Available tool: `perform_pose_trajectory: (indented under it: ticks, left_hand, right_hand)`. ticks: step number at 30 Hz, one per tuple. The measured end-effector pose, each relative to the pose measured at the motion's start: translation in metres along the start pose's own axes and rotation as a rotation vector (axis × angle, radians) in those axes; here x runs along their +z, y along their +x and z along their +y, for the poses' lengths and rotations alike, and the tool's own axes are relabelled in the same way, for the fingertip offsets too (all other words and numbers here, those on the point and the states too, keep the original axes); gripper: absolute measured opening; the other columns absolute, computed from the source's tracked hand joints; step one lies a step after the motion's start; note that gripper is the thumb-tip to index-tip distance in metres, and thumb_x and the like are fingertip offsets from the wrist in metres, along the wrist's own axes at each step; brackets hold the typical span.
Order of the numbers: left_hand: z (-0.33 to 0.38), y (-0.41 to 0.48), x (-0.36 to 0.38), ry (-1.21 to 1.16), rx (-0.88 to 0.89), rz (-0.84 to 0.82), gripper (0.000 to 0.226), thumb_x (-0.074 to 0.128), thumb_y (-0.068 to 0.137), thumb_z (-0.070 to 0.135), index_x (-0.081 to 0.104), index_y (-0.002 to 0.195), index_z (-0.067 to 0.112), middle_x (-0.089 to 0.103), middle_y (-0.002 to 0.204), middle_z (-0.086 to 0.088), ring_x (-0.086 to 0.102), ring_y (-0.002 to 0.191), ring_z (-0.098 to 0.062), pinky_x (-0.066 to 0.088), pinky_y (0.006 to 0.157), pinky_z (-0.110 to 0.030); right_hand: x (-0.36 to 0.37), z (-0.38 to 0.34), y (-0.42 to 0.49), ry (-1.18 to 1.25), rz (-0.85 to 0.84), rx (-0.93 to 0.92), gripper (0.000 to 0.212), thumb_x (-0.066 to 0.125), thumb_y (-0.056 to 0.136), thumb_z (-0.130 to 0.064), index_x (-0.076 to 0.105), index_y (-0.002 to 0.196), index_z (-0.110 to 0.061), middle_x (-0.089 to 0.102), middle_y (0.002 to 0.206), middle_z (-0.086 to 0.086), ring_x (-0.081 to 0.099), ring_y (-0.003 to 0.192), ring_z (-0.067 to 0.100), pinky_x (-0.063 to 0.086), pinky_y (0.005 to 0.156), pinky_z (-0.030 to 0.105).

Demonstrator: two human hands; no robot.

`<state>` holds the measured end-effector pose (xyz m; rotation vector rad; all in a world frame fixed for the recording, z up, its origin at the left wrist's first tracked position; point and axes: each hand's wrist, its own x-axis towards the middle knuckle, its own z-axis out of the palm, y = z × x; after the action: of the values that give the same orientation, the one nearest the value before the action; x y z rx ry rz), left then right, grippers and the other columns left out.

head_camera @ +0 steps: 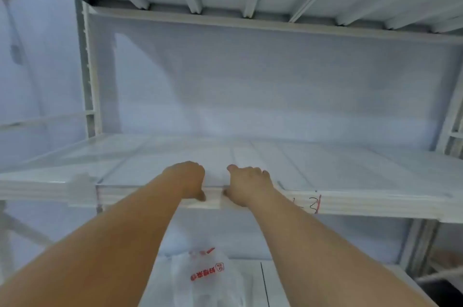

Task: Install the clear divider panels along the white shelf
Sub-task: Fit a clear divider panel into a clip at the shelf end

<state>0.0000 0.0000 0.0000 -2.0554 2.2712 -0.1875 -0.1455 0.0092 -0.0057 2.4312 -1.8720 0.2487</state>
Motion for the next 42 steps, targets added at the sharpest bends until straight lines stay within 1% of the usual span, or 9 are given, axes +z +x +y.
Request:
perform_pose_trajectory:
  ticks: [7,11,15,20,26,29,32,36,42]
  left_hand:
    - [-0.009,0.006,0.0,0.114,0.078,0.035,0.042,0.07,0.078,0.041,0.06,0.108,0.013,0.065,0.112,-0.007,0.06,0.105,-0.026,0.048,0.085,-0.034]
    - [-0.01,-0.007,0.003,0.158,0.088,0.102,0.023,0.054,0.086,0.021,0.061,0.107,0.014,0.064,0.112,-0.009,0.061,0.103,-0.028,0.048,0.08,-0.033]
    - [-0.017,-0.027,0.011,0.08,0.098,0.141,0.028,0.047,0.085,0.013,0.061,0.108,0.016,0.063,0.112,-0.009,0.06,0.103,-0.029,0.046,0.079,-0.032]
    - [-0.033,-0.05,0.018,-0.002,0.026,0.157,0.041,0.045,0.088,0.011,0.056,0.127,0.018,0.059,0.125,-0.009,0.057,0.113,-0.029,0.048,0.095,-0.036]
    - [-0.065,-0.089,0.013,0.173,-0.201,0.16,0.032,0.047,0.089,0.003,0.06,0.118,0.007,0.061,0.118,-0.012,0.061,0.109,-0.03,0.05,0.085,-0.035]
    - [-0.085,-0.106,0.012,0.206,-0.337,0.144,0.034,0.049,0.088,-0.001,0.061,0.119,0.008,0.061,0.12,-0.009,0.06,0.112,-0.027,0.049,0.088,-0.033]
    - [-0.099,-0.113,0.012,0.135,-0.391,0.178,0.034,0.047,0.087,-0.003,0.061,0.116,0.008,0.062,0.115,-0.009,0.061,0.108,-0.027,0.049,0.083,-0.032]
    - [-0.113,-0.114,0.004,-0.07,-0.449,0.252,0.033,0.042,0.09,-0.003,0.057,0.118,0.005,0.059,0.117,-0.014,0.059,0.11,-0.032,0.049,0.086,-0.036]
    - [-0.135,-0.109,0.004,-0.287,-0.522,0.389,0.027,0.035,0.093,-0.002,0.052,0.114,0.0,0.057,0.093,-0.013,0.056,0.095,-0.033,0.045,0.079,-0.035]
  right_hand:
    - [0.007,-0.002,0.006,0.125,-0.083,-0.031,0.054,0.063,0.086,-0.04,0.049,0.134,-0.02,0.026,0.148,0.014,0.048,0.126,0.033,0.041,0.105,0.04]
    - [0.015,-0.007,-0.002,0.093,0.04,-0.072,0.036,0.056,0.092,-0.031,0.058,0.125,-0.018,0.047,0.133,0.011,0.053,0.118,0.032,0.045,0.098,0.039]
    - [0.017,-0.016,-0.018,-0.104,0.135,-0.123,0.023,0.044,0.091,-0.011,0.061,0.106,-0.015,0.062,0.108,0.012,0.061,0.101,0.033,0.039,0.07,0.031]
    - [0.004,-0.03,-0.039,-0.307,0.1,-0.176,0.041,0.044,0.085,0.0,0.06,0.119,-0.015,0.063,0.114,0.012,0.062,0.103,0.032,0.037,0.071,0.03]
    - [-0.006,-0.042,-0.051,-0.294,0.1,-0.103,0.045,0.046,0.085,0.001,0.059,0.123,-0.018,0.062,0.119,0.008,0.061,0.109,0.03,0.044,0.081,0.031]
    - [-0.013,-0.045,-0.055,-0.018,0.22,0.016,0.053,0.044,0.091,-0.005,0.042,0.14,-0.023,0.047,0.14,0.01,0.05,0.124,0.029,0.043,0.096,0.035]
    - [-0.031,-0.057,-0.051,0.663,0.473,0.176,0.07,0.052,0.094,-0.022,0.013,0.152,-0.023,0.05,0.135,0.017,0.053,0.119,0.034,0.044,0.093,0.037]
    - [-0.058,-0.084,-0.039,1.418,0.397,0.261,0.087,0.063,0.086,-0.037,0.006,0.151,-0.026,0.053,0.122,0.008,0.067,0.096,0.027,0.055,0.088,0.038]
    - [-0.058,-0.146,-0.034,1.066,0.232,-0.033,0.057,0.052,0.078,-0.057,0.051,0.126,-0.026,0.063,0.122,0.007,0.062,0.111,0.028,0.049,0.099,0.045]
